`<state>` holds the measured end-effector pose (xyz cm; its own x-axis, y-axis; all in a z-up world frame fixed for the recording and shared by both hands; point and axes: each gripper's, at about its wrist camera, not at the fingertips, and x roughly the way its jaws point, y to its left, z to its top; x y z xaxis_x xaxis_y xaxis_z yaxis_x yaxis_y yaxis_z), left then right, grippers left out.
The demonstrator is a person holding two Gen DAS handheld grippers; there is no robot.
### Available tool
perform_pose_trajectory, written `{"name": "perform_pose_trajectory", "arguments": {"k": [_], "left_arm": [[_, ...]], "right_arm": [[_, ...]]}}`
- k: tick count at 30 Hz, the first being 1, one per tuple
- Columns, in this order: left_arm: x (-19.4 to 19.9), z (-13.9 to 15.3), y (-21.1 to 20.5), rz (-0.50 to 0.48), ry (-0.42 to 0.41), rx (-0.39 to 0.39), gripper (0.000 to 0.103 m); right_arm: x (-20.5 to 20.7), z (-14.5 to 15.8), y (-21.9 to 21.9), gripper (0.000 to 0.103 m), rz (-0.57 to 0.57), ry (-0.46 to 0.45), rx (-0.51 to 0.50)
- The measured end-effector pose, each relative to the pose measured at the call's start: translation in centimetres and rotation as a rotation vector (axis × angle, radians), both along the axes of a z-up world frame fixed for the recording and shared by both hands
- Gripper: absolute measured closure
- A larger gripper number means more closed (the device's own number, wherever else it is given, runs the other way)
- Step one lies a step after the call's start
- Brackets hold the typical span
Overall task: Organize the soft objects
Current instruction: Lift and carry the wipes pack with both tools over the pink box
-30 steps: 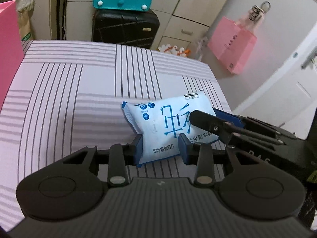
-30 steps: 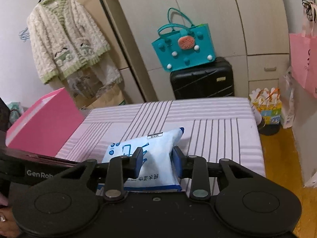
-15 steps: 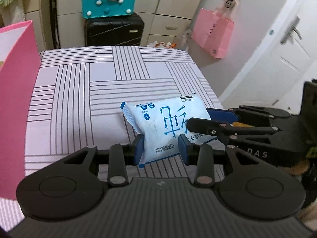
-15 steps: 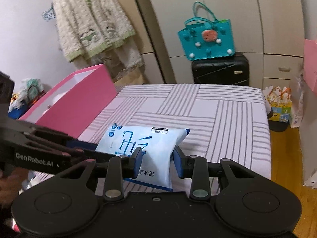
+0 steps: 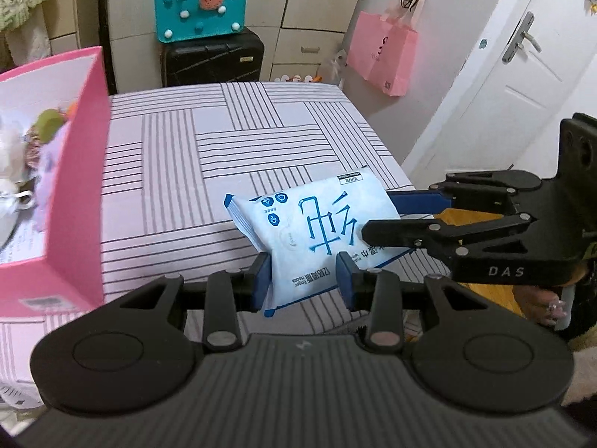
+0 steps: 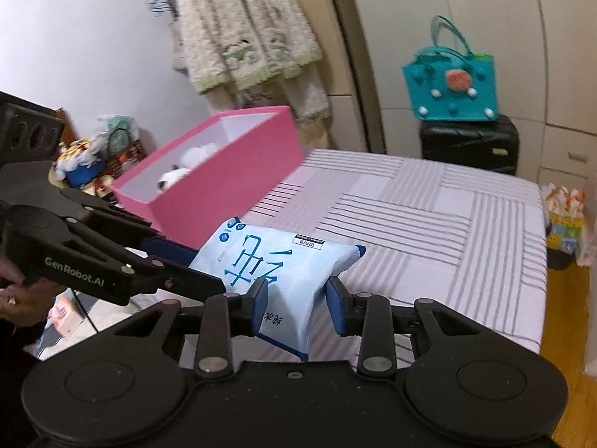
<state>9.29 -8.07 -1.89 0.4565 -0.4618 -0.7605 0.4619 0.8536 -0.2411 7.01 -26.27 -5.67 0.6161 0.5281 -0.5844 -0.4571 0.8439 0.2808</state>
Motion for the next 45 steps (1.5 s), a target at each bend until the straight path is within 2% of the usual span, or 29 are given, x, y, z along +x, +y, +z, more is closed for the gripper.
{"name": "perform_pose_trajectory", "arguments": {"k": [11, 16, 22, 32, 38, 40, 45], "left_arm": [[-3.3, 3.0, 5.4, 0.061, -0.08, 0.025, 0.067], [-3.7, 3.7, 7.8, 0.09, -0.089, 0.023, 0.067], [-3.4, 4.7, 10.7, 0.134, -0.148, 0.02, 0.067], [0.0, 6.6, 15.6, 0.217, -0.245, -0.033, 0.067], [4.0, 5.9, 18.1, 0.307, -0.272, -0.05, 0.067], [5.2, 5.5, 18.9, 0.335, -0.266, -0.067, 0.067], [8.2, 4.3, 20.5, 0.362, -0.205, -0.112, 0.067]], "right_arm": [[-1.1, 4.2, 5.5, 0.061, 0.199, -0.097, -0.062], [-0.5, 5.3, 8.1, 0.06, 0.251, -0.114, -0.075], [0.6, 6.5, 11.1, 0.058, 0.292, -0.133, -0.088], [4.7, 8.4, 16.0, 0.058, 0.299, -0.194, -0.107], [8.7, 8.8, 18.8, 0.056, 0.327, -0.224, -0.137], [10.3, 8.5, 20.2, 0.056, 0.35, -0.247, -0.182], [15.2, 7.6, 22.7, 0.056, 0.349, -0.18, -0.207]]}}
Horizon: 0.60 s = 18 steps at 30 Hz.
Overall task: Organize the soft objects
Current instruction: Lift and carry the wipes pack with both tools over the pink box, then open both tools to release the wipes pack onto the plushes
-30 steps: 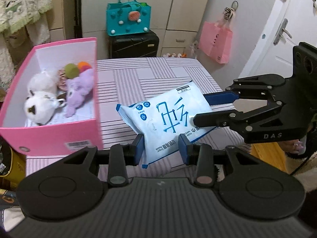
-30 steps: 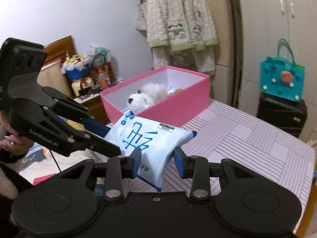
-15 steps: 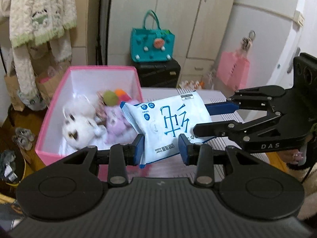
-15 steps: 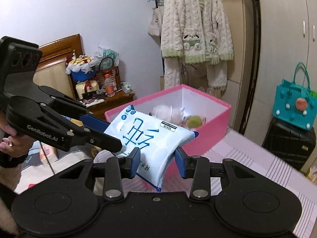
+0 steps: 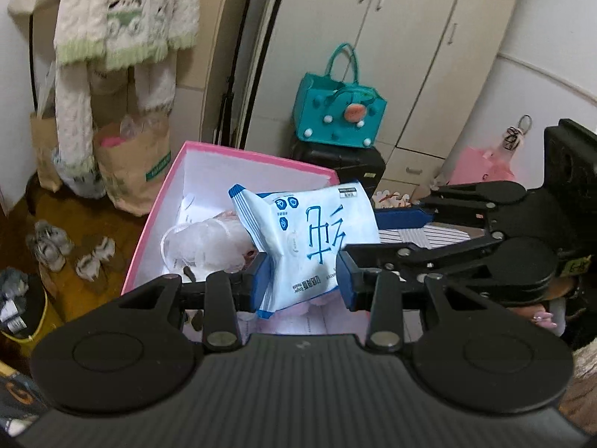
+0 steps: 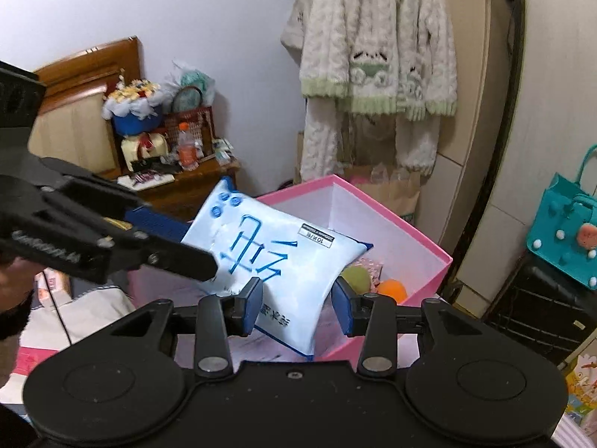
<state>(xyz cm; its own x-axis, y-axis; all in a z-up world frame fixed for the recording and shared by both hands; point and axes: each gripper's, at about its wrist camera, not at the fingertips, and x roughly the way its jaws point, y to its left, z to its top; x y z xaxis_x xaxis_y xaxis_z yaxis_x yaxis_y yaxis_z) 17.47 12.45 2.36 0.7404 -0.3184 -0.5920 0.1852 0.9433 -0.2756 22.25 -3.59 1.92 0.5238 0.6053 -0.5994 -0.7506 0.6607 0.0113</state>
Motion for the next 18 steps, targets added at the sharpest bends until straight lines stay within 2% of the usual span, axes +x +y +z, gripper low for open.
{"name": "perform_pose_trajectory", "arguments": {"k": [4, 10, 13, 18], "left_arm": [[2.2, -1.9, 0.6, 0.025, 0.07, 0.005, 0.067], [4.7, -4.7, 1.5, 0.039, 0.178, -0.032, 0.067], [5.5, -5.1, 1.5, 0.045, 0.195, -0.027, 0.066], [6.5, -4.9, 0.9, 0.071, 0.161, 0.033, 0.065]], "right_arm": [[2.1, -1.1, 1.6, 0.056, 0.01, 0.008, -0.062], [3.9, -2.9, 3.5, 0.056, 0.032, 0.024, -0.154], [4.2, -3.5, 4.2, 0.056, 0.039, 0.019, -0.196], [5.0, -3.7, 4.6, 0.056, 0.003, 0.033, -0.207]]}}
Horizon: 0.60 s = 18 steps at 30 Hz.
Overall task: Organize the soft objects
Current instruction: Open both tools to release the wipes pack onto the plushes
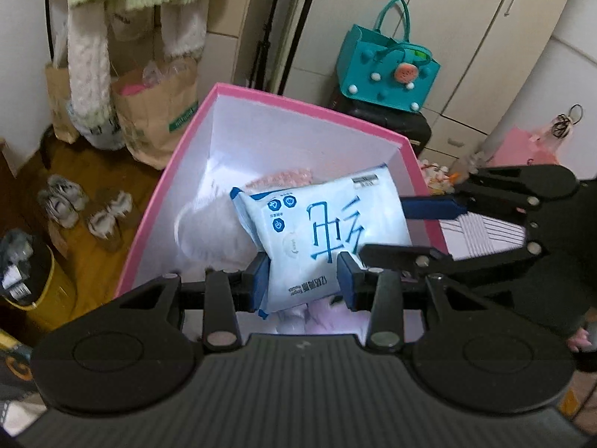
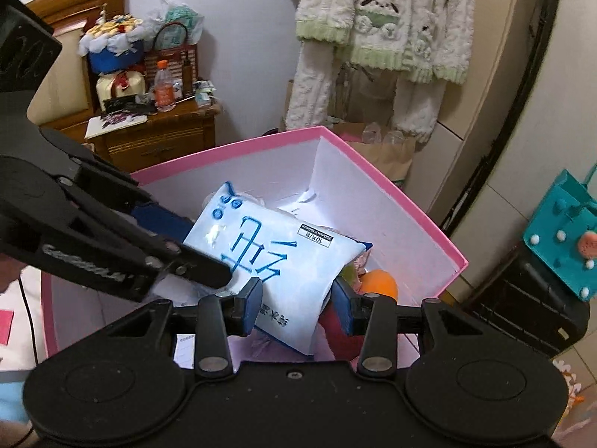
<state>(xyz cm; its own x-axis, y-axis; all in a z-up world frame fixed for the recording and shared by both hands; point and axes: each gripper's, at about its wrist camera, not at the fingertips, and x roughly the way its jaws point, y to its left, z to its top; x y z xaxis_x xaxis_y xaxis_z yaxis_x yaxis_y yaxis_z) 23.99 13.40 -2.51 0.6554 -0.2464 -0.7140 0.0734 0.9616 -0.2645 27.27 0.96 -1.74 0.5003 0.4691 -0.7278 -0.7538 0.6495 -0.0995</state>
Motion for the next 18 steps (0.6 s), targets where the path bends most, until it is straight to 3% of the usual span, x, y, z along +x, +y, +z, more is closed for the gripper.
{"name": "perform_pose_trajectory", "arguments": {"k": [5, 14, 18], "left_arm": [[-0.3, 0.5, -0.6, 0.027, -0.041, 0.08, 0.056], [-3.8, 2.6, -1.2, 0.035, -0.063, 0.12, 0.038], [-5.7, 3.5, -1.8, 0.038, -0.063, 0.137, 0.021]], "right_arm": [[-0.2, 0.0, -0.3, 0.056, -0.057, -0.028, -0.016], [-3.3, 2.1, -3.6, 0.05, -0.095, -0.015, 0.103], [-5.5, 3.1, -4.8, 0.047, -0.101, -0.016, 0.145]]}}
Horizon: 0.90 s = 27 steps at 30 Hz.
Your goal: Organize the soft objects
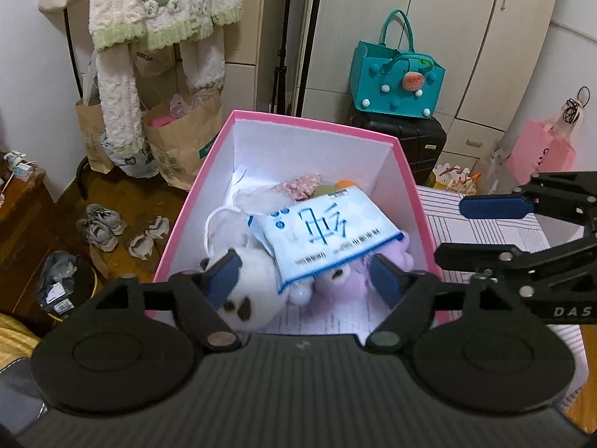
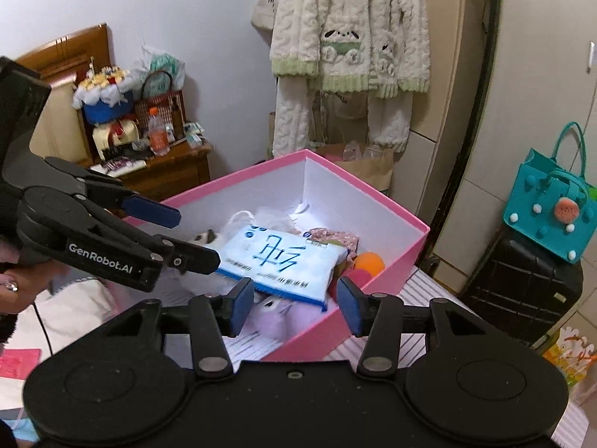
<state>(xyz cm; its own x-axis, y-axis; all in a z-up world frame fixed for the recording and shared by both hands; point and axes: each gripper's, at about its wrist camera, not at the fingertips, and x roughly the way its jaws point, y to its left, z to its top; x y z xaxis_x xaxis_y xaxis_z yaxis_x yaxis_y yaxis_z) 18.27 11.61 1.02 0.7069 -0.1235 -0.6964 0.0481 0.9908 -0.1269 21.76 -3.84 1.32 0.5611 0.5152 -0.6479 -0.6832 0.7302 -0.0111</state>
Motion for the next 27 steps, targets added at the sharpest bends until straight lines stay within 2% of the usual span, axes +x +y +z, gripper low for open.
{"name": "perform_pose_trajectory", "arguments": {"k": [4, 9, 14, 16, 18, 20, 24, 27], "left_arm": [[-1.8, 1.2, -0.8, 0.0, 0.02, 0.012, 0.009], [-4.1, 2.9, -2.5, -0.012, -0.018, 0.106, 0.0], [-5.6, 4.4, -3.6, 0.034, 0.027, 0.156, 0.0], [-6.5, 4.7, -3.9, 0.024, 0.032, 0.147, 0.0], [-7.5, 4.8, -4.2, 0.012, 0.025, 0.137, 0.0], [-8.3, 4.9, -4.6, 0.001, 0.019, 0.149, 0.0], [-10.0, 5.1, -6.2, -0.016, -0.027, 0.228, 0.0], [-10.8, 5.2, -6.8, -0.028, -0.049, 0.221, 0.0]], "right_arm": [[-1.7, 0.7, -1.4, 0.045, -0.021, 0.009, 0.033], [-3.7, 1.7, -3.2, 0.038, -0.066, 0.015, 0.064], [-5.8, 2.6, -4.8, 0.028, -0.108, 0.009, 0.078], [-6.8, 3.0, -5.3, 0.013, -0.124, -0.004, 0.078], [-7.8, 3.4, -6.1, 0.003, -0.159, -0.012, 0.088], [-8.9, 3.7, -6.6, 0.001, -0.219, -0.016, 0.087], [-10.7, 4.1, -7.1, 0.001, -0.312, -0.019, 0.019], [-12.2, 4.1, -8.0, 0.001, -0.333, -0.023, 0.022]]}}
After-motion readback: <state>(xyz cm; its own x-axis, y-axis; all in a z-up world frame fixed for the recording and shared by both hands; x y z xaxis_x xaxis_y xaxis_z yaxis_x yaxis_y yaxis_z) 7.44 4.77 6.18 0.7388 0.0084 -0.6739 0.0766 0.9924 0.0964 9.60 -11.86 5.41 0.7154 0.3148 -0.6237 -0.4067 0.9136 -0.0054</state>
